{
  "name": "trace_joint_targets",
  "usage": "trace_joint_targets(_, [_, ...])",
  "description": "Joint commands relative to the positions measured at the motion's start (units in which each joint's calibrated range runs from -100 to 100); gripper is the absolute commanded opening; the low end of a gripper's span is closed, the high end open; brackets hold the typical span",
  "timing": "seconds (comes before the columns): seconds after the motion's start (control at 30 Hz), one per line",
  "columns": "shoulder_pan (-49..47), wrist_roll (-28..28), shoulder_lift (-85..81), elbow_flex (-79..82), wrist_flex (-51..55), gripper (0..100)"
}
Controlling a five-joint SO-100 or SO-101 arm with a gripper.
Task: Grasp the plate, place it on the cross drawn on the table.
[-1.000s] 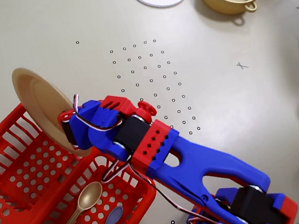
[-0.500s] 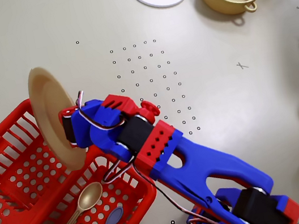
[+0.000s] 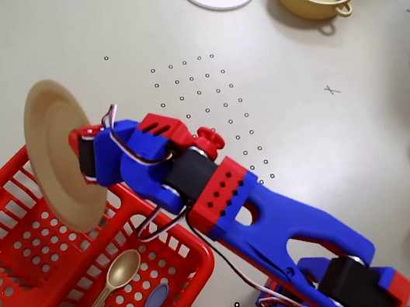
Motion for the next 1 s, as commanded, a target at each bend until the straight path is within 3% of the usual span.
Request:
trace_joint_targets(0.0, [1.7, -1.5, -2.4, -9.3, -1.1, 0])
trace_joint_targets(0.53, [16.4, -16.2, -4.7, -16.2, -1.0, 0])
trace_joint_targets(0.97, [30.4, -23.8, -7.2, -23.0, 11.6, 0])
